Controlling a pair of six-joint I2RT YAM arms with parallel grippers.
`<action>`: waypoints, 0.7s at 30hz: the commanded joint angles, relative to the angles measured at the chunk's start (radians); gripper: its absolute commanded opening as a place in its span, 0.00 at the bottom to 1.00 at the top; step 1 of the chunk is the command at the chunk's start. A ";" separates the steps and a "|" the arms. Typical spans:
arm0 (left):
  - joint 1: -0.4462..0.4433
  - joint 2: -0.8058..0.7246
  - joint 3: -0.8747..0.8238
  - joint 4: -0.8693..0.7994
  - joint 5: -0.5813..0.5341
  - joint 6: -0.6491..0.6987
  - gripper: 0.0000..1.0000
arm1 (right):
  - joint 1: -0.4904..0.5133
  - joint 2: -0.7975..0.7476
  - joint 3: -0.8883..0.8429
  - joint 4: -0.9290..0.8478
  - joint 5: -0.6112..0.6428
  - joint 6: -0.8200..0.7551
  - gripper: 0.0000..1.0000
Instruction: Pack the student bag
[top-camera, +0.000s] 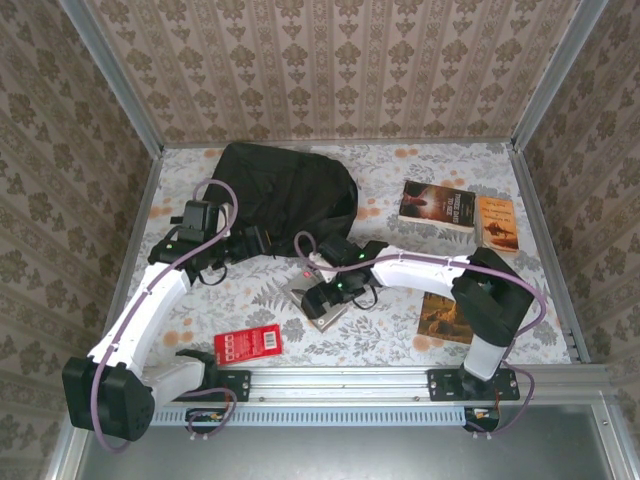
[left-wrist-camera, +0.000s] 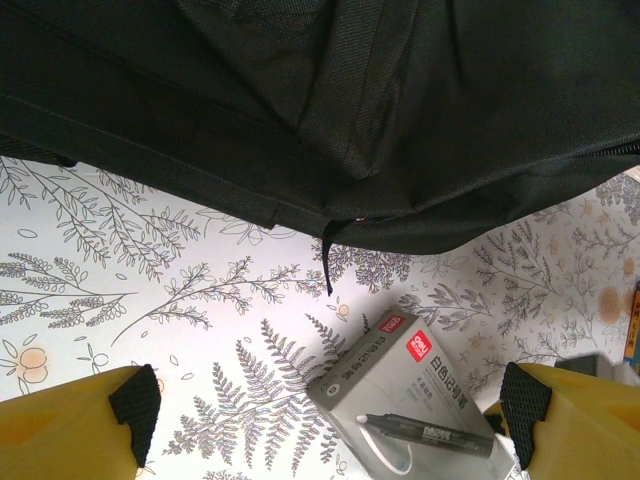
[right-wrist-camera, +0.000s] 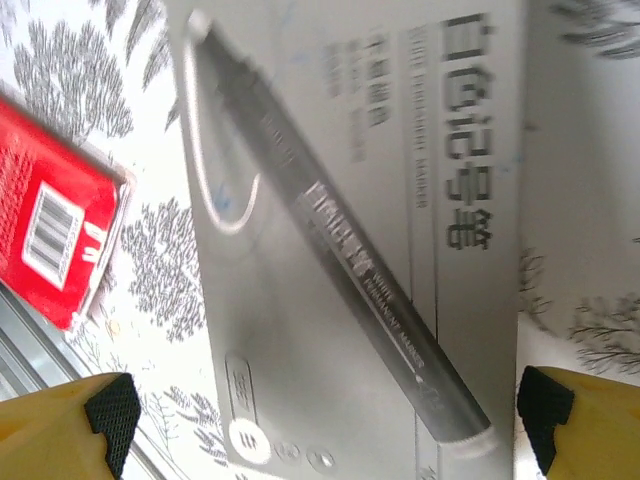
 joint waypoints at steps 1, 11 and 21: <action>0.012 -0.006 -0.009 0.010 0.018 0.018 0.92 | 0.038 0.047 0.066 -0.135 0.125 -0.084 1.00; 0.012 0.004 -0.013 0.013 0.021 0.011 0.93 | 0.118 0.163 0.181 -0.244 0.260 -0.068 1.00; 0.016 0.009 -0.016 0.010 0.011 0.006 0.93 | 0.123 0.228 0.202 -0.240 0.252 -0.064 1.00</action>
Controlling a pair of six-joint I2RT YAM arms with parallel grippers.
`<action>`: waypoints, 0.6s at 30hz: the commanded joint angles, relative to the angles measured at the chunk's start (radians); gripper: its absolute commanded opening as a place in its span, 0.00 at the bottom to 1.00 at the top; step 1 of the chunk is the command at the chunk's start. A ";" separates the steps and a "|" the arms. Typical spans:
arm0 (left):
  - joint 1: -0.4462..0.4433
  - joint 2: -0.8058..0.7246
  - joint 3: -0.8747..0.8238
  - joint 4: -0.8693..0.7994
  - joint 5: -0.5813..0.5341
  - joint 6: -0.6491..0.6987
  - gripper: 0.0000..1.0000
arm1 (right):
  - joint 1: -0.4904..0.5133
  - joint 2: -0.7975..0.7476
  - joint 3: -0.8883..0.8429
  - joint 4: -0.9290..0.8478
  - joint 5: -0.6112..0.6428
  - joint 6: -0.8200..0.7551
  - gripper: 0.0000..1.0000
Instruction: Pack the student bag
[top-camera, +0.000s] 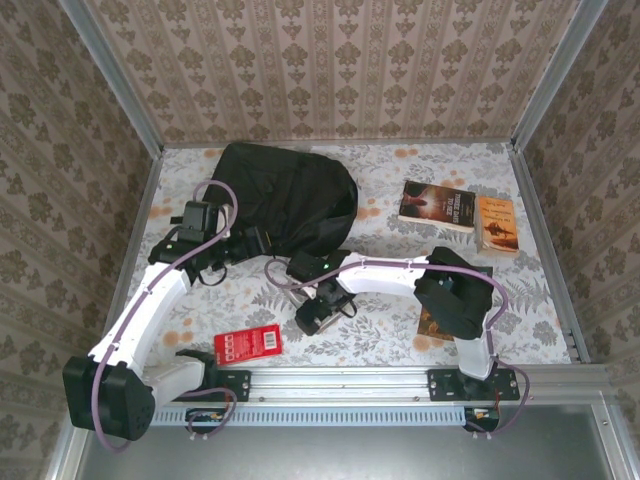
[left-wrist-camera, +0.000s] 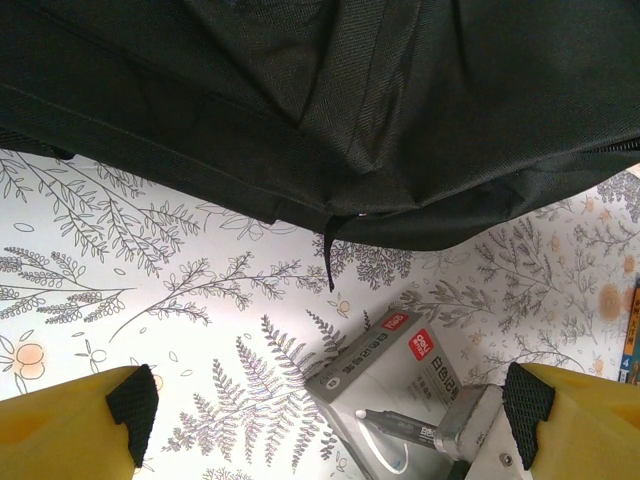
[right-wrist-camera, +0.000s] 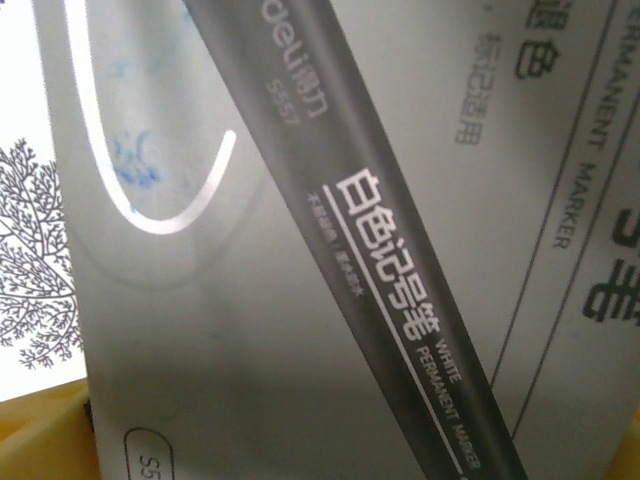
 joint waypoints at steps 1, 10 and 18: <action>0.013 0.006 -0.008 0.008 -0.002 0.006 0.93 | 0.005 0.035 0.019 -0.032 0.023 -0.003 0.98; 0.021 0.013 -0.003 0.008 -0.008 0.001 0.93 | 0.007 -0.044 -0.004 -0.027 0.027 0.006 0.73; 0.021 0.021 0.075 -0.015 0.009 -0.005 0.94 | -0.070 -0.240 -0.130 0.076 -0.020 0.094 0.73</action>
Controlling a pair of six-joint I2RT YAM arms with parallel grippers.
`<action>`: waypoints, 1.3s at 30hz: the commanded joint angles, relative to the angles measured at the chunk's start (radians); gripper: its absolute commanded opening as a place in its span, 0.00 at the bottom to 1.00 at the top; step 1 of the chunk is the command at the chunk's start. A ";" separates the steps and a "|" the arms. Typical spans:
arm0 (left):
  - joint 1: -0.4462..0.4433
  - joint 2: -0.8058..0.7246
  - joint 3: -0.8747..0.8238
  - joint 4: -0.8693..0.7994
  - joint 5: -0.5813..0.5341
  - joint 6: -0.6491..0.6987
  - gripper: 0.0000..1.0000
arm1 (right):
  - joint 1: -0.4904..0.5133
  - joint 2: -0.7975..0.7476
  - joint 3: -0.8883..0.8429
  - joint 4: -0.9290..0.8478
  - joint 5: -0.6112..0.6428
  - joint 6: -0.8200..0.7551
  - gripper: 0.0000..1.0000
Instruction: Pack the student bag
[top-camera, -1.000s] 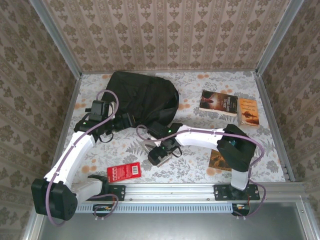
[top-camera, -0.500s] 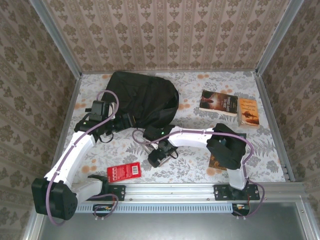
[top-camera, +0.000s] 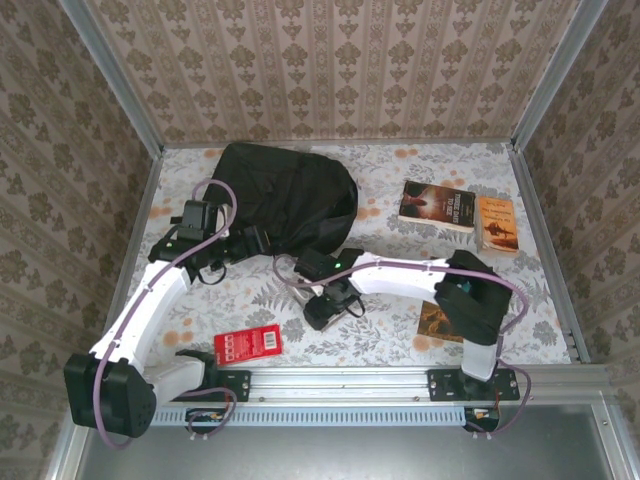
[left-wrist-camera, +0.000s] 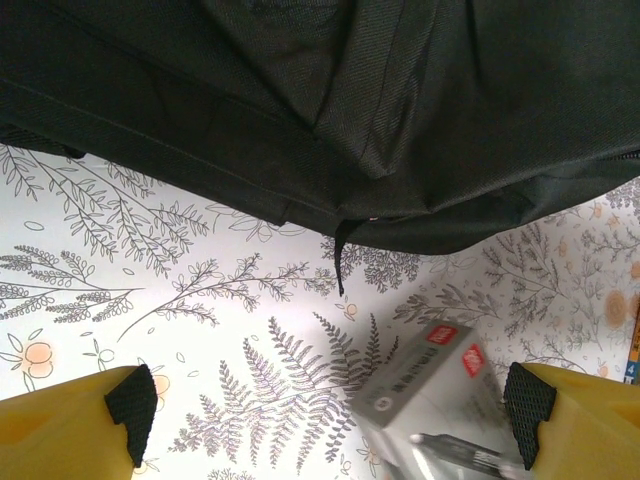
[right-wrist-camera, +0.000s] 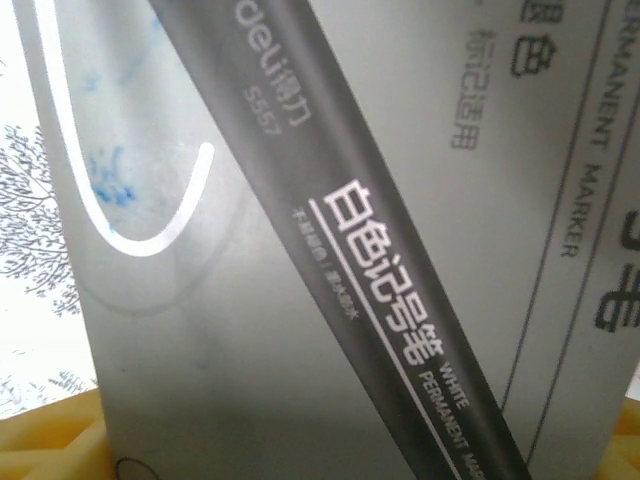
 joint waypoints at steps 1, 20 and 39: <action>0.006 0.006 0.072 -0.007 0.010 -0.007 0.94 | -0.061 -0.123 -0.059 0.072 -0.034 0.073 0.73; -0.355 0.654 0.789 -0.123 -0.370 0.289 0.98 | -0.399 -0.576 -0.461 0.221 0.001 0.303 0.74; -0.431 1.085 1.198 -0.264 -0.433 0.331 0.86 | -0.464 -0.631 -0.550 0.284 -0.031 0.307 0.74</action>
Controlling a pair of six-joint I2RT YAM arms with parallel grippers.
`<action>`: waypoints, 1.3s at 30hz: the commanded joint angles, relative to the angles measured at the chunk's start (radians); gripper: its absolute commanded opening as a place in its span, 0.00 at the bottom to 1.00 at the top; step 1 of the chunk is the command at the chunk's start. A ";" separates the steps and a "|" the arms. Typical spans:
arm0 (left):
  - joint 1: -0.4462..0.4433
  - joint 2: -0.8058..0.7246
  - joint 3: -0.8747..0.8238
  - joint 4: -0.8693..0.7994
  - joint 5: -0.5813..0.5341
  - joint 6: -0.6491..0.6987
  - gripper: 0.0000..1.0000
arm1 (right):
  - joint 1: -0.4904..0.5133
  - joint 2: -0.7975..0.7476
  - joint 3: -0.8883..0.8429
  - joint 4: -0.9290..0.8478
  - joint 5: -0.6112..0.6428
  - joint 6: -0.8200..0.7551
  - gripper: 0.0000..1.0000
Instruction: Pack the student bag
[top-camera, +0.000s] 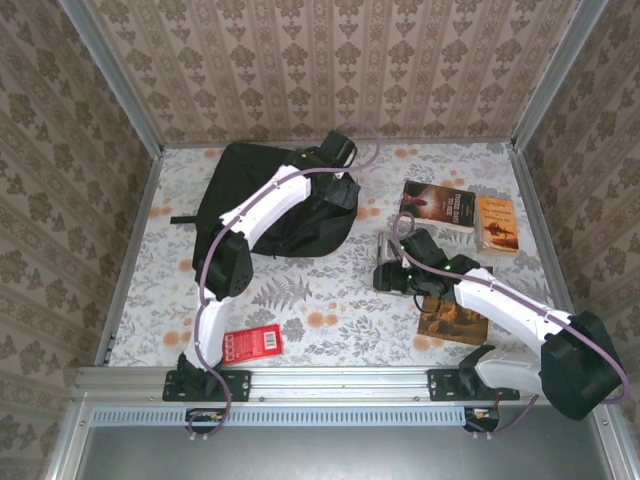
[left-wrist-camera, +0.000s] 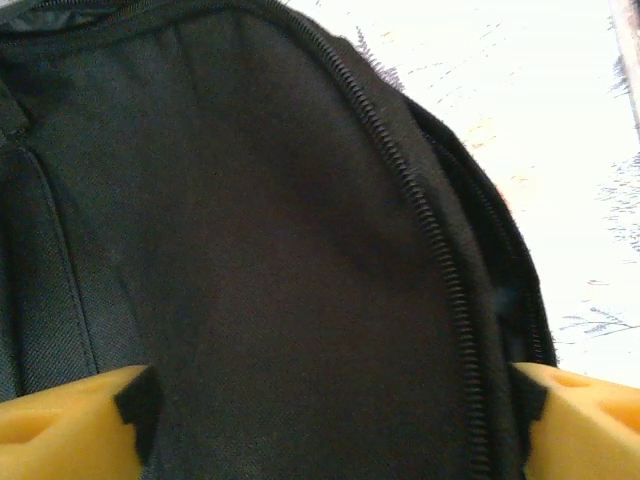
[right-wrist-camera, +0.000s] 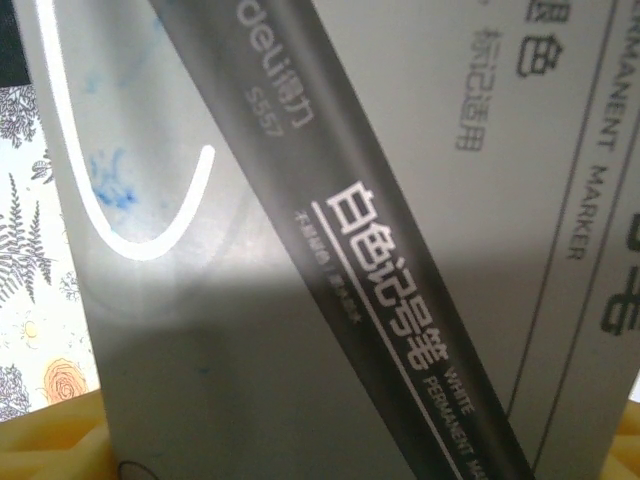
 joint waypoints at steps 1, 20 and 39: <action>0.013 0.016 0.024 -0.035 0.000 -0.007 0.84 | -0.010 -0.024 -0.014 0.043 -0.012 0.001 0.74; 0.084 -0.094 -0.054 0.014 0.194 -0.034 0.00 | -0.017 -0.053 0.018 0.008 -0.013 0.000 0.75; 0.206 -0.516 -0.421 0.308 0.440 -0.174 0.00 | -0.017 0.242 0.499 0.008 -0.220 0.037 0.75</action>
